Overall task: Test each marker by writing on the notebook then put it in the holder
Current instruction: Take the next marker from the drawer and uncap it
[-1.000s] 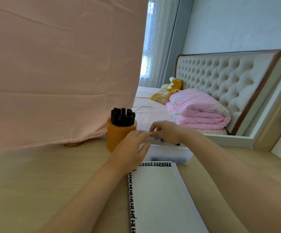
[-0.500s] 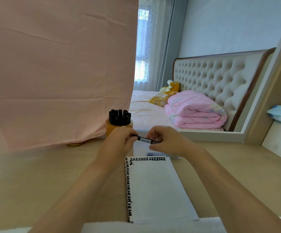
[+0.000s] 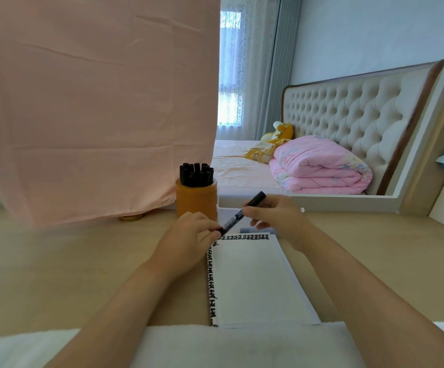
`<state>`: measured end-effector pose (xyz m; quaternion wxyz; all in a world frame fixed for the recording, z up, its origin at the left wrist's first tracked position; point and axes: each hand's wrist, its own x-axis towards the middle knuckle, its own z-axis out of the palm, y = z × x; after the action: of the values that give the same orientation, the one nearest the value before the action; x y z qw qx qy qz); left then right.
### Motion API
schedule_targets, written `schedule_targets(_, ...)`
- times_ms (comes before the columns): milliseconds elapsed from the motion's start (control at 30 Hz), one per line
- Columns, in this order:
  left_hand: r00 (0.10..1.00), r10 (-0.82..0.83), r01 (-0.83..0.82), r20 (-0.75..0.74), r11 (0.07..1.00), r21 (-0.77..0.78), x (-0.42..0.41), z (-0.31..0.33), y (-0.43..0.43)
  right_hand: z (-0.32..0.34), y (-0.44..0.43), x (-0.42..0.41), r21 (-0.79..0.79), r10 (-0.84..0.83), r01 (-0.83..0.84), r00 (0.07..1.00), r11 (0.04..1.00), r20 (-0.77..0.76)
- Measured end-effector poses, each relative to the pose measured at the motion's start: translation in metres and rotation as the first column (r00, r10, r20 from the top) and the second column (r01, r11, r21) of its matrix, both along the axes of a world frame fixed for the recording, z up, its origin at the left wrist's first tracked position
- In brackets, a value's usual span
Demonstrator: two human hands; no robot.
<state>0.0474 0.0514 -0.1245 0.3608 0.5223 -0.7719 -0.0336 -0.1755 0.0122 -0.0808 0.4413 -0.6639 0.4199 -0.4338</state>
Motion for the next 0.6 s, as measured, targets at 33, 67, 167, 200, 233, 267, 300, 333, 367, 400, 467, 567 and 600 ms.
schedule_targets(33,0.999,-0.014,0.015,0.043,1.0,-0.001,-0.003,0.0,0.001,-0.002,-0.001,0.002,0.012,0.014,-0.015,1.0,1.0,0.025)
schedule_targets(67,0.996,-0.029,0.029,0.084,1.0,0.004,-0.005,0.0,0.002,-0.003,-0.001,0.005,0.021,0.033,-0.034,0.999,0.999,0.039)
schedule_targets(167,0.991,-0.045,0.044,0.128,0.999,0.008,-0.009,0.002,0.004,-0.004,0.0,0.014,0.025,0.056,-0.056,0.998,0.998,0.019)
schedule_targets(200,0.993,-0.032,0.034,0.114,0.999,-0.016,-0.009,0.003,0.004,-0.003,0.001,0.016,0.018,0.052,-0.052,0.999,0.998,0.004)
schedule_targets(233,0.996,-0.011,0.015,0.093,0.999,-0.045,-0.008,0.004,0.004,-0.003,0.002,0.017,0.007,0.052,-0.052,0.999,0.999,-0.014)
schedule_targets(267,0.998,0.015,-0.01,0.065,0.997,-0.072,-0.008,0.005,0.004,-0.002,0.003,0.018,-0.012,0.054,-0.055,0.998,0.998,-0.038)
schedule_targets(300,0.999,0.035,-0.033,0.026,0.995,-0.092,-0.006,0.006,0.004,-0.002,0.003,0.019,-0.03,0.057,-0.059,0.996,0.998,-0.074)
schedule_targets(333,0.999,0.05,-0.052,-0.022,0.993,-0.106,-0.005,0.006,0.005,-0.002,0.005,0.02,-0.047,0.059,-0.065,0.99,0.997,-0.126)
schedule_targets(367,0.996,0.056,-0.064,-0.067,0.99,-0.125,-0.004,0.006,0.005,-0.002,0.006,0.02,-0.073,0.055,-0.071,0.978,0.995,-0.201)
schedule_targets(400,0.994,0.05,-0.065,-0.095,0.986,-0.151,-0.002,0.007,0.005,-0.002,0.007,0.021,-0.106,0.043,-0.076,0.956,0.991,-0.29)
schedule_targets(467,0.997,0.036,-0.05,-0.071,0.978,-0.201,0.002,0.008,0.004,-0.003,0.009,0.023,-0.149,0.03,-0.103,0.903,0.984,-0.428)
schedule_targets(567,0.997,0.013,0.004,0.075,0.976,-0.217,0.004,0.007,0.002,-0.003,0.011,0.025,-0.124,0.061,-0.142,0.864,0.982,-0.5)
schedule_targets(600,0.995,-0.009,0.029,0.1,0.979,-0.2,0.003,0.006,0.002,-0.002,0.012,0.026,-0.124,0.068,-0.154,0.853,0.98,-0.518)
